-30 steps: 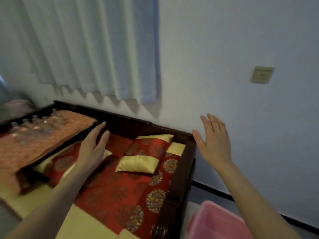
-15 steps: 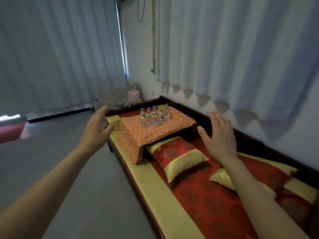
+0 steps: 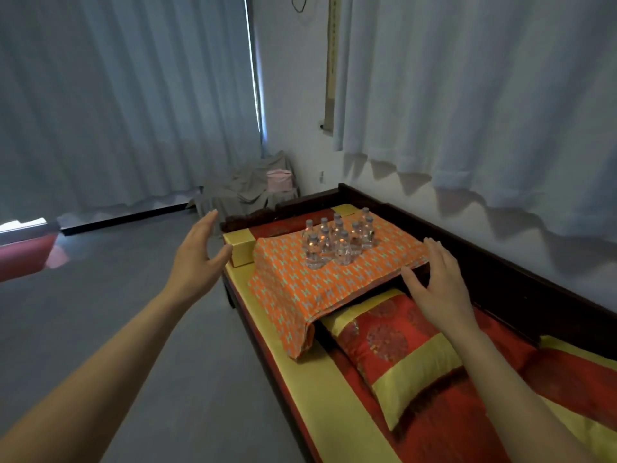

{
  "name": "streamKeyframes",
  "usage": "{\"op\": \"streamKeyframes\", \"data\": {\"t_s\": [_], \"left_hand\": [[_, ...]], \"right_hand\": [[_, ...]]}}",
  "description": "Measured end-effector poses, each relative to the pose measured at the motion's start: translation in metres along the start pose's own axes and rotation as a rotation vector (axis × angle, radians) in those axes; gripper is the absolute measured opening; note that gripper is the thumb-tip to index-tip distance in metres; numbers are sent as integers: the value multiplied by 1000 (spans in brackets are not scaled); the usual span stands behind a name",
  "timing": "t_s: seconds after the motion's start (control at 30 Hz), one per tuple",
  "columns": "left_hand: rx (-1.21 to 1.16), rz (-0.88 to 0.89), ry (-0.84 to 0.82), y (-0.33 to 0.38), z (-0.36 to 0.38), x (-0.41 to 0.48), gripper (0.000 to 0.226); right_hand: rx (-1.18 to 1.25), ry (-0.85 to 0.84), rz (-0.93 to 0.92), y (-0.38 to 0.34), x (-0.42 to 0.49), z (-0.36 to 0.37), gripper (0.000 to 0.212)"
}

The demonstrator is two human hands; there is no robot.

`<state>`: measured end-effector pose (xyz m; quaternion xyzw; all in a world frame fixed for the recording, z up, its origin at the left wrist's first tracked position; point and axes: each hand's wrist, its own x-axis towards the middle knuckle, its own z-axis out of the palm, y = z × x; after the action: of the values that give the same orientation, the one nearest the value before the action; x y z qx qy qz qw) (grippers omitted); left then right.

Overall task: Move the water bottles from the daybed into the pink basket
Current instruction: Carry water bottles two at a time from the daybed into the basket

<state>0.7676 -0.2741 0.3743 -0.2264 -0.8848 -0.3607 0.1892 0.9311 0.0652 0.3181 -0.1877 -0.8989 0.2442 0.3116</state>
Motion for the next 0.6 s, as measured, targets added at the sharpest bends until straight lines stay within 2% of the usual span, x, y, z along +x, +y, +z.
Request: {"op": "streamKeyframes", "data": {"t_s": [0.23, 0.43, 0.6], "left_hand": [[7, -53, -45, -91, 44, 118, 66], [5, -72, -95, -173, 81, 211, 66], [-40, -27, -279, -255, 152, 325, 65]], "right_hand": [[-7, -100, -21, -26, 118, 108, 69], [2, -61, -18, -33, 197, 199, 72], [28, -69, 104, -28, 264, 307, 72]]}}
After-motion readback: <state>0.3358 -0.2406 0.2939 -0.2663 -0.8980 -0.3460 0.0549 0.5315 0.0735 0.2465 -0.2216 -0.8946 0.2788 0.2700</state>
